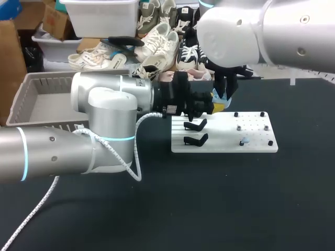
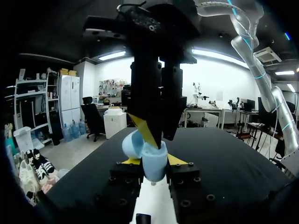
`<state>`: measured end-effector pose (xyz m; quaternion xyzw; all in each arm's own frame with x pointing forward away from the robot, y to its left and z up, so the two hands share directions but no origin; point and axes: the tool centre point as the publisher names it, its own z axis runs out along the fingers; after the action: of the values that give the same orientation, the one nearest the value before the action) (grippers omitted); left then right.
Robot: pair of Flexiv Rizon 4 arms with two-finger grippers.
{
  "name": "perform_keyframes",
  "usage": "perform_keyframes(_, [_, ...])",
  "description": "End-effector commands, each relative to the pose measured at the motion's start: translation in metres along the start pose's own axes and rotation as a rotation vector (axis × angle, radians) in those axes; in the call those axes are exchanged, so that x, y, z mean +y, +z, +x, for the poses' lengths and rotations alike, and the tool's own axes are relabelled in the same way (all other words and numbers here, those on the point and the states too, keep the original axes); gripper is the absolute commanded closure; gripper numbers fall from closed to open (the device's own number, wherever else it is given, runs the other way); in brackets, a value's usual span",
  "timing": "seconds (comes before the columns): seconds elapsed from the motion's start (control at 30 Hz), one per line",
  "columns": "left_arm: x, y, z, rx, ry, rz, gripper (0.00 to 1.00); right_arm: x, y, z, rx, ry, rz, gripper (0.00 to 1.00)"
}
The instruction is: Pick up each earbud case from the left stands, insert the matching earbuds, close the lid, and place the case in the box.
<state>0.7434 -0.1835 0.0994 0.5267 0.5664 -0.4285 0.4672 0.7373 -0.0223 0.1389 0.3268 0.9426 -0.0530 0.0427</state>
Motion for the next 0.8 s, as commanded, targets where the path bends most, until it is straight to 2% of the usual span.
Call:
perform_keyframes(0.03, [-0.0007,-0.0011,-0.0004,-0.004,0.001,-0.005,1.00,-0.0019,0.0015,0.0006,0.001,-0.001,0.000,1.00])
perform_keyframes(0.3, [-0.0007,-0.0011,-0.0004,-0.004,0.001,-0.005,1.00,-0.0014,0.0003,0.0008,-0.004,-0.005,-0.001,0.99])
perform_keyframes(0.37, [-0.0007,-0.0011,-0.0004,-0.004,0.001,-0.005,1.00,-0.0014,0.0002,0.0007,-0.005,-0.006,-0.002,0.83])
perform_keyframes(0.5, [-0.0007,-0.0011,-0.0004,-0.004,0.001,-0.005,1.00,-0.0014,0.0001,0.0008,-0.007,-0.006,-0.005,0.80])
perform_keyframes(0.6, [-0.0007,-0.0011,-0.0004,-0.004,0.001,-0.005,1.00,-0.0016,-0.0004,0.0010,-0.008,-0.006,-0.009,0.68])
perform_keyframes(0.8, [-0.0007,-0.0011,-0.0004,-0.004,0.001,-0.005,1.00,-0.0046,-0.0036,0.0033,-0.011,-0.004,-0.023,0.70])
